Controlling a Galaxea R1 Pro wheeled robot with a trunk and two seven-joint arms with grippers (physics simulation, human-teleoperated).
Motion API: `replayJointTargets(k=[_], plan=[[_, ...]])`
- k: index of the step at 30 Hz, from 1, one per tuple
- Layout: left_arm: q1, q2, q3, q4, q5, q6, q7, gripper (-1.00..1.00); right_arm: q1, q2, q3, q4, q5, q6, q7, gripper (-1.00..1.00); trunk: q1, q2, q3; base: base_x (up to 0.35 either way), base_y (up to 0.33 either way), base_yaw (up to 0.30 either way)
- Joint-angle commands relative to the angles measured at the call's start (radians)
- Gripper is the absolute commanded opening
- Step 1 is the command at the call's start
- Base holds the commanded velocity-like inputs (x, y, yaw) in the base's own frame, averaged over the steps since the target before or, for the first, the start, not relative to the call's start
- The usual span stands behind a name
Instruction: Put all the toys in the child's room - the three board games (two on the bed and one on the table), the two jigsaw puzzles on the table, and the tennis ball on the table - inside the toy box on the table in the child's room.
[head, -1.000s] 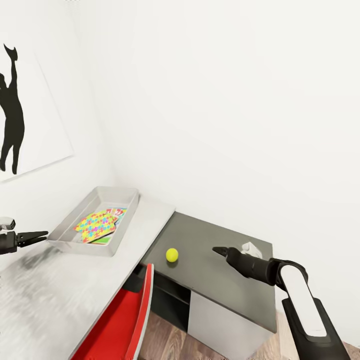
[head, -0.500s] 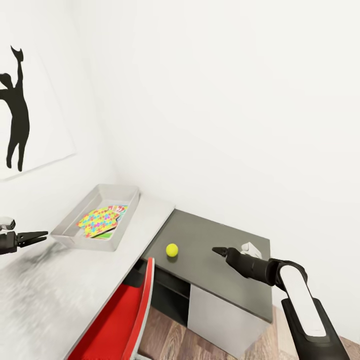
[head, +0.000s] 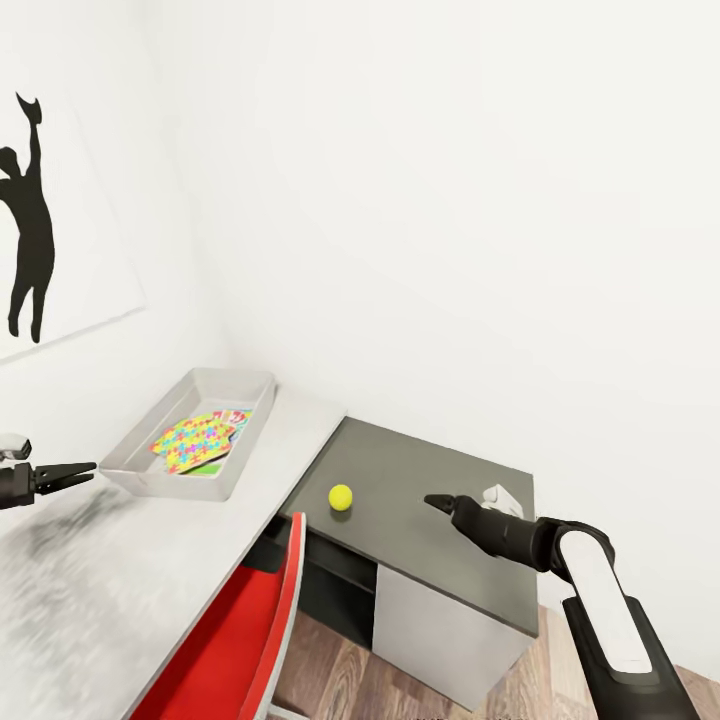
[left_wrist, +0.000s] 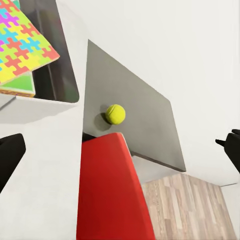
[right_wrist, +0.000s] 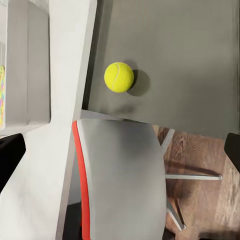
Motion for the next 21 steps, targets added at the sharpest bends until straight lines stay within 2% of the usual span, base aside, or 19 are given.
replayJointTargets(k=[1,12,21], plan=[[-0.001,0.000,-0.009,0.000,0.007,0.011,-0.004,1.00,-0.001,0.000,0.000,-0.001,-0.010,0.003,-0.010,1.00,0.001,-0.002,-0.002,-0.064,0.000,-0.206],[0.000,0.000,-0.009,0.000,0.007,0.011,-0.004,1.00,-0.001,0.001,0.001,0.000,-0.010,0.002,-0.011,1.00,0.001,-0.002,0.003,-0.075,-0.097,-0.247],[0.000,0.000,-0.009,0.000,0.007,0.011,-0.004,1.00,-0.001,0.002,0.005,0.002,-0.012,-0.032,-0.011,1.00,0.001,-0.002,0.003,-0.004,-0.010,-0.040]])
